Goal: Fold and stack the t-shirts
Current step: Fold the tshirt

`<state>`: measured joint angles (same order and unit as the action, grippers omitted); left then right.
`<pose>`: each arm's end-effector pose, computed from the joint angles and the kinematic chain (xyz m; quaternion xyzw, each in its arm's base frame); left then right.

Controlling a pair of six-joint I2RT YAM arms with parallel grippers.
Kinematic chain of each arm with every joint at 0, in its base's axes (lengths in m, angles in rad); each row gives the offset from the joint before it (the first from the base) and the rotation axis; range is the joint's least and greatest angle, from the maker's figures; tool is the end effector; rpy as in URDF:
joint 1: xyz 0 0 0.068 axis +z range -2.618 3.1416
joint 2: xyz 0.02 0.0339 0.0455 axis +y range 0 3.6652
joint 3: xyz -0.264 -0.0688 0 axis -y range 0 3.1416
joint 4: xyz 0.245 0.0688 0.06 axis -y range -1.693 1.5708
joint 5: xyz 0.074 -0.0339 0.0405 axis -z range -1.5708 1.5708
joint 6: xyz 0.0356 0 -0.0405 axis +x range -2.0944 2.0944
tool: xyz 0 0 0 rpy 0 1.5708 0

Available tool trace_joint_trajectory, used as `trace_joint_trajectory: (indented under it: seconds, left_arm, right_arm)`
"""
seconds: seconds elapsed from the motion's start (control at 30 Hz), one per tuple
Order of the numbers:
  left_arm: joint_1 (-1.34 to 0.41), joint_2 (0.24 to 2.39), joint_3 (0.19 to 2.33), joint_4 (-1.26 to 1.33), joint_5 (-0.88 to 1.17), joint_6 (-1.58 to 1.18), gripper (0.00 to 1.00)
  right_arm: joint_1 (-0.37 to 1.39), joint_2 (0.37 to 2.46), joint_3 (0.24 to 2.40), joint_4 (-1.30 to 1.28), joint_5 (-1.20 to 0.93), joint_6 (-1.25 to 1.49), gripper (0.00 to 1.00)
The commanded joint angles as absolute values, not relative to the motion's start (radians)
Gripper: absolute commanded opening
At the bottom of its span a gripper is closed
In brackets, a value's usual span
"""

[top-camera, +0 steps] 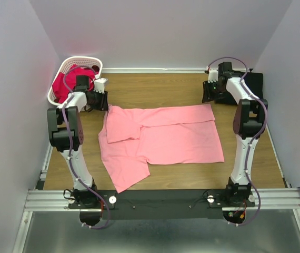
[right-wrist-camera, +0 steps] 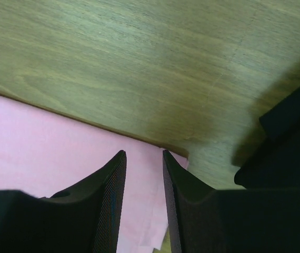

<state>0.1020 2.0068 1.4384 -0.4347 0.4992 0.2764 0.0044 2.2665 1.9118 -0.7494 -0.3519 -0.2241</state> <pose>0.4264 0.0265 0.1827 0.1499 0.9207 -0.1819 0.3111 0.4881 0.0144 0.1914 -0.1494 0.9470 0.1443 0.2450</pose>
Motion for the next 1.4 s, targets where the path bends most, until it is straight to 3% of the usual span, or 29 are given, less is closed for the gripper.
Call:
trace_joint_trajectory:
  seconds: [0.0,0.2,0.33,0.6,0.73,0.8,1.03,1.37]
  left_arm:
    - [0.094,2.054,1.473,-0.426,0.509,0.265,0.41]
    - [0.095,2.086,1.46,-0.433,0.456,0.27,0.29]
    - [0.097,2.071,1.439,-0.404,0.329,0.241,0.0]
    - [0.107,2.052,1.446,-0.342,0.167,0.146,0.0]
    - [0.106,2.027,1.468,-0.356,0.267,0.169,0.28]
    - [0.106,1.973,1.467,-0.357,0.336,0.193,0.34]
    - [0.098,1.824,1.47,-0.367,0.336,0.192,0.35]
    - [0.011,1.914,1.532,-0.403,0.261,0.227,0.32]
  right_arm:
    - [0.012,2.328,1.945,-0.77,-0.313,-0.245,0.41]
    - [0.012,2.348,1.934,-0.773,-0.282,-0.252,0.41]
    - [0.012,2.367,1.931,-0.773,-0.213,-0.255,0.4]
    - [0.012,2.39,1.927,-0.772,-0.164,-0.249,0.39]
    - [0.012,2.376,1.934,-0.772,-0.192,-0.244,0.39]
    - [0.012,2.365,1.945,-0.775,-0.228,-0.239,0.39]
    - [0.014,2.306,1.951,-0.781,-0.304,-0.224,0.4]
    - [0.043,2.298,2.037,-0.787,-0.365,-0.198,0.41]
